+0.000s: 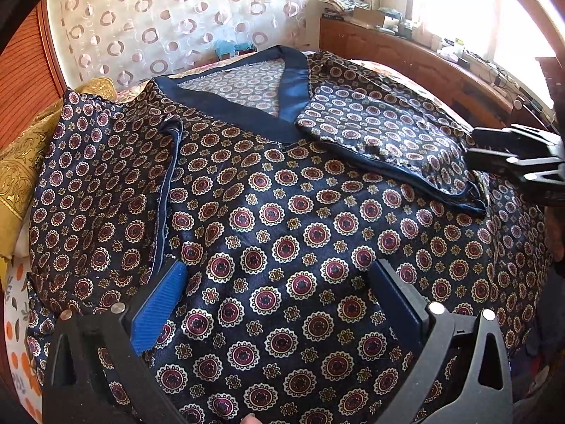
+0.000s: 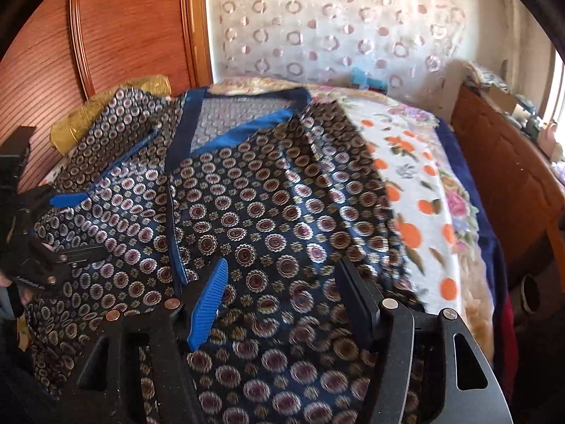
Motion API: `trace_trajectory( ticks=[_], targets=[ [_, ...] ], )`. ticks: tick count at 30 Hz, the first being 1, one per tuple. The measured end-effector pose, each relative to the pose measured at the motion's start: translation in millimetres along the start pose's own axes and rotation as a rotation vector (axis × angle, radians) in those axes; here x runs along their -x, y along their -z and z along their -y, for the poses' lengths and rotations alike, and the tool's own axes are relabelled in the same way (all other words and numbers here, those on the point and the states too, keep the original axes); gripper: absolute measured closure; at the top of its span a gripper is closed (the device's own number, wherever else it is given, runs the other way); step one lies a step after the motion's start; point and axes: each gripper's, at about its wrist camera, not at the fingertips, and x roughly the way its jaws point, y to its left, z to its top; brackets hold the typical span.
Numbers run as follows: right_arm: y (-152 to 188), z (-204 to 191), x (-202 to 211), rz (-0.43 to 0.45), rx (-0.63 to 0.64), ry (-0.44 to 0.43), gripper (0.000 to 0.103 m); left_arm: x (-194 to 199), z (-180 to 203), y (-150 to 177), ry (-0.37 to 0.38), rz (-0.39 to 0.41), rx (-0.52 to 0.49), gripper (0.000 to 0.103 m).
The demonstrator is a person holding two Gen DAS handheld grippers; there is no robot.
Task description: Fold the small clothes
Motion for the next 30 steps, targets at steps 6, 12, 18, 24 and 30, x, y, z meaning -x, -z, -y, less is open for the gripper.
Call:
trace_trajectory(
  ticks=[6,12,18,24,30],
  targets=[
    [-5,11,-33,-0.062,0.000,0.008,0.034,1,0,0,-0.001,-0.002,-0.001,0.000],
    [-7,17,-45,-0.059,-0.023,0.015,0.015,2,2,0,0.010,-0.012,-0.016,0.000],
    [-9,16,-49,-0.067,-0.024,0.024,0.008,15,-11,2,0.034,-0.014,-0.015,0.000],
    [-8,15,-48,-0.067,-0.025,0.030,0.006,50,-43,-2,0.025,0.069,0.034,0.000],
    [-8,15,-49,-0.066,-0.024,0.032,0.006,78,-83,-14,0.015,0.139,0.095,0.003]
  ],
)
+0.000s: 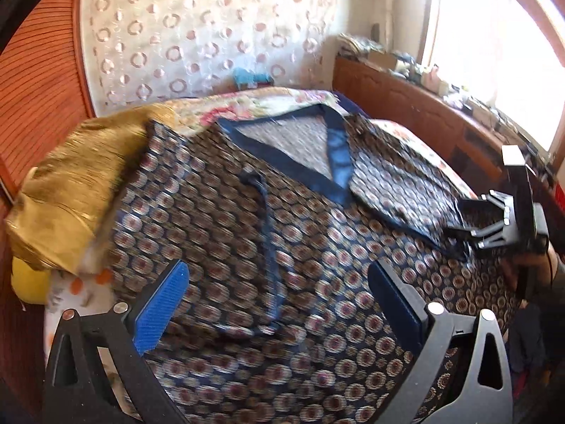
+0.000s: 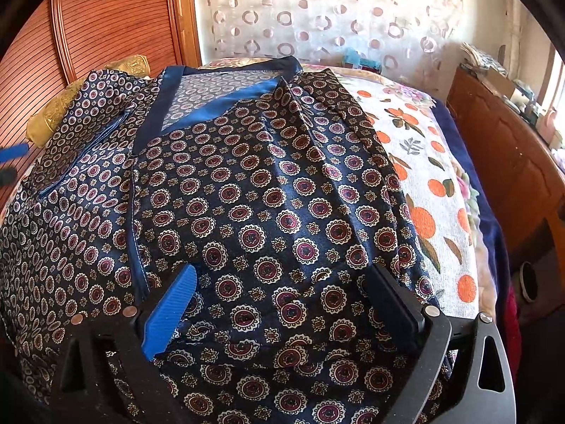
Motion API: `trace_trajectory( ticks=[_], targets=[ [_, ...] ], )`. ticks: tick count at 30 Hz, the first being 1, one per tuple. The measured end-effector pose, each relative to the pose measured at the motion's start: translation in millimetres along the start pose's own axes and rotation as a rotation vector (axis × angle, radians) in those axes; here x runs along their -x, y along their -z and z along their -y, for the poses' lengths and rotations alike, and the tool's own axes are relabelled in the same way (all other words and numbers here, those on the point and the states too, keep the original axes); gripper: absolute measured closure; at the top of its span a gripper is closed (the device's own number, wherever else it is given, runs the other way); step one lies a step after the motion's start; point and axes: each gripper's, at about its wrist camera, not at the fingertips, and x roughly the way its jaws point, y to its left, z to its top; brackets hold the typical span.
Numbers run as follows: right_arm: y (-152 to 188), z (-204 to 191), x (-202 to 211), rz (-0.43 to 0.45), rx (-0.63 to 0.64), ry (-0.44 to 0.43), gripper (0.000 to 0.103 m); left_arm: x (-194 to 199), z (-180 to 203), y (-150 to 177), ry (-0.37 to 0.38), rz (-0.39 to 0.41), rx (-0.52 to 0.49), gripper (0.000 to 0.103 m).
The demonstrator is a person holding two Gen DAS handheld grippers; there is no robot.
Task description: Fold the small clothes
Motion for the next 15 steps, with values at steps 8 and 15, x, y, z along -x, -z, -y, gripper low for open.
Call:
trace_trajectory(
  ticks=[8,15],
  targets=[
    [1,0,0,0.000,0.000,-0.001,0.006,16,-30,-19,-0.049,0.048,0.017,0.009],
    [1,1,0,-0.001,-0.002,-0.001,0.006,3,-40,-35,-0.057,0.041,-0.003,0.013]
  ],
)
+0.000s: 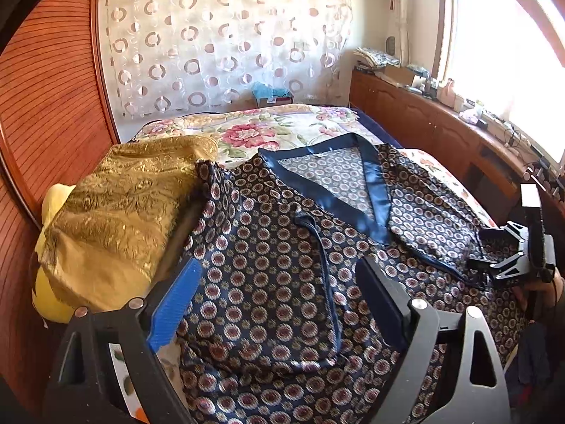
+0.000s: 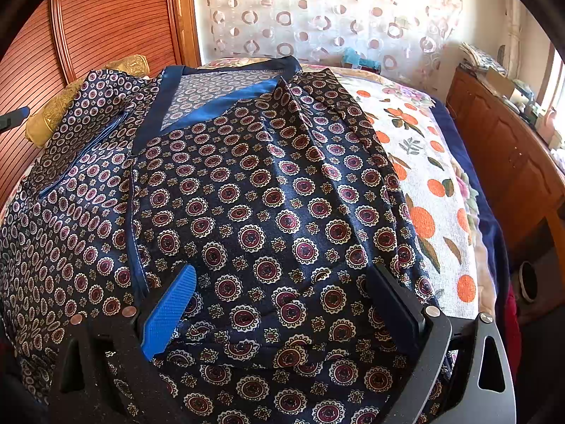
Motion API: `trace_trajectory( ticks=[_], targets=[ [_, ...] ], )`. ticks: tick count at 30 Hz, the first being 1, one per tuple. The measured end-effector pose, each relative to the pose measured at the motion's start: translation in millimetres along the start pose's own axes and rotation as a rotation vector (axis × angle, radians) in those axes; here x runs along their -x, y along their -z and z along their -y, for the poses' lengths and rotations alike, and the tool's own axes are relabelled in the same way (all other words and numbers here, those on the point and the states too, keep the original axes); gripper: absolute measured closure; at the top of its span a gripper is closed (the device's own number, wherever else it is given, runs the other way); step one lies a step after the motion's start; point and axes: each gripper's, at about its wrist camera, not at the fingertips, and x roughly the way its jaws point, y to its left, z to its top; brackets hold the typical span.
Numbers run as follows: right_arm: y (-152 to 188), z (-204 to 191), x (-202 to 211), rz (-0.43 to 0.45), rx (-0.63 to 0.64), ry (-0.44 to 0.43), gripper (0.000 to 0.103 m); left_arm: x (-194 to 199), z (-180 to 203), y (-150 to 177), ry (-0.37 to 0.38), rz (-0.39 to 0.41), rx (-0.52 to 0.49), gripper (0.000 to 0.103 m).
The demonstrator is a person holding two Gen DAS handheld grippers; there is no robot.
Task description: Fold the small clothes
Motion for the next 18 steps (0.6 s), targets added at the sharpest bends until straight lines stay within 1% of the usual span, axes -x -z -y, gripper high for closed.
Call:
trace_trajectory(
  ticks=[4,6,8,9,11,13,15,17,18],
  targets=[
    [-3,0,4,-0.008,0.006,0.019,0.006,-12,-7,-16,-0.020,-0.009,-0.018,0.013],
    [-11,3,11,0.018,0.007,-0.005,0.006,-20,-12,-24,-0.032,-0.015,-0.020,0.013],
    [-25,9,19,0.054,0.000,-0.029,0.006,-29,-19,-32,-0.039,-0.025,-0.026,0.013],
    [-35,14,22,0.074,0.003,-0.025,0.006,-33,-21,-35,-0.044,-0.027,-0.029,0.013],
    [-52,22,20,0.087,0.013,-0.013,0.008,-43,-28,-43,-0.048,-0.033,-0.029,0.013],
    [-71,32,9,0.075,0.027,0.007,0.011,-52,-34,-49,-0.049,-0.044,-0.029,0.015],
    [-91,42,-7,0.065,0.043,0.037,0.013,-63,-40,-53,-0.048,-0.059,-0.034,0.020],
    [-109,54,-26,0.043,0.042,0.046,0.016,-75,-45,-58,-0.046,-0.075,-0.039,0.022],
    [-118,60,-37,0.031,0.038,0.047,0.018,-79,-46,-58,-0.046,-0.081,-0.042,0.024]
  ],
)
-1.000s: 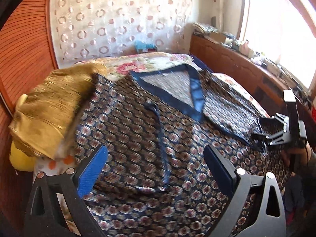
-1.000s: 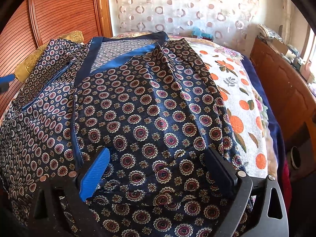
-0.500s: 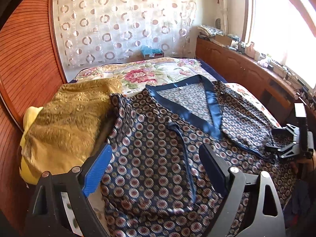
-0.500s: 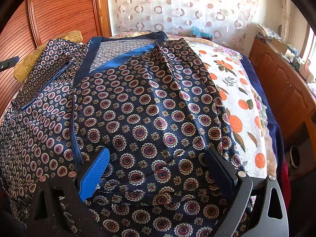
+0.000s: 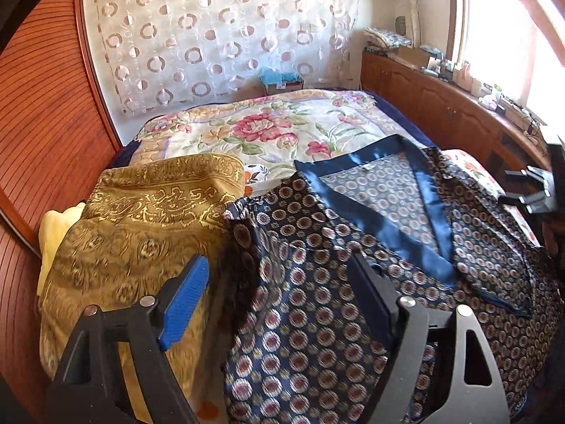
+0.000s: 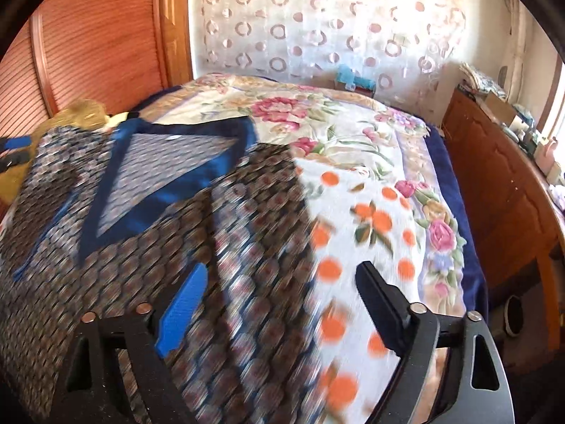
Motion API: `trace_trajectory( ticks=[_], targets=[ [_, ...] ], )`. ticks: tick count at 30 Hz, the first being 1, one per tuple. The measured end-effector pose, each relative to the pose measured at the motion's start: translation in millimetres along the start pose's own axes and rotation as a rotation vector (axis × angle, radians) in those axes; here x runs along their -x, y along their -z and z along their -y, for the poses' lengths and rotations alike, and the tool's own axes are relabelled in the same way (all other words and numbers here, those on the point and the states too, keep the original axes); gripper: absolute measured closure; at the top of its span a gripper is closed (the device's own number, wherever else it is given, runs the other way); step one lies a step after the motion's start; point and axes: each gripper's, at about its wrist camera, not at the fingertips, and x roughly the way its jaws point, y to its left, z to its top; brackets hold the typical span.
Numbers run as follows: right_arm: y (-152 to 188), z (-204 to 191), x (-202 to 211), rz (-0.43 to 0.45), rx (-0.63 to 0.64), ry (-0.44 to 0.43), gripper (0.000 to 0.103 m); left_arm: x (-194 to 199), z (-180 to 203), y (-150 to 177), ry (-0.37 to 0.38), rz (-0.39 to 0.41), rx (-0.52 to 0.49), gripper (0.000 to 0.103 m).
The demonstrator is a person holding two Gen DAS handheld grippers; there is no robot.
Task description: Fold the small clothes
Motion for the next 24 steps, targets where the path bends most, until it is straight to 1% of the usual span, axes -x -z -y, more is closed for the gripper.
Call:
trace_trajectory(
  ticks=[3,7,8,9,10,12,13,15,16,17,19,22,24],
  targets=[
    [-20,11,-29,-0.028,-0.001,0.002,0.021,-8,-2,-4,0.005,-0.011,-0.007,0.028],
    [-39,20,-63,-0.061,-0.003,-0.009,0.026,-15,0,-9,0.016,-0.009,-0.031,0.036],
    [-44,21,-70,-0.068,-0.004,-0.015,0.028,-17,0,-9,0.020,-0.009,-0.044,0.038],
    [-48,23,-77,-0.073,-0.007,-0.020,0.032,-20,1,-10,0.018,-0.013,-0.053,0.039],
    [-50,24,-82,-0.074,-0.012,-0.024,0.035,-24,1,-10,0.013,-0.022,-0.059,0.040],
    [-57,28,-92,-0.080,-0.021,-0.045,0.037,-29,-2,-12,0.011,-0.030,-0.057,0.045],
    [-60,30,-95,-0.080,-0.024,-0.055,0.038,-30,-3,-12,0.010,-0.032,-0.057,0.046],
    [-65,32,-99,-0.080,-0.025,-0.073,0.040,-30,-4,-12,0.007,-0.031,-0.057,0.054],
    [-66,33,-101,-0.080,-0.025,-0.081,0.043,-30,-5,-12,0.008,-0.028,-0.056,0.055],
    [-69,34,-103,-0.081,-0.023,-0.085,0.043,-30,-5,-12,0.009,-0.028,-0.056,0.057],
    [-76,35,-111,-0.082,-0.016,-0.085,0.046,-31,-7,-11,0.001,-0.033,-0.055,0.057],
    [-79,35,-113,-0.076,-0.021,-0.102,0.055,-34,-12,-11,-0.007,-0.039,-0.035,0.057],
    [-79,33,-113,-0.076,-0.019,-0.107,0.059,-35,-13,-10,-0.001,-0.039,-0.025,0.057]
  ],
)
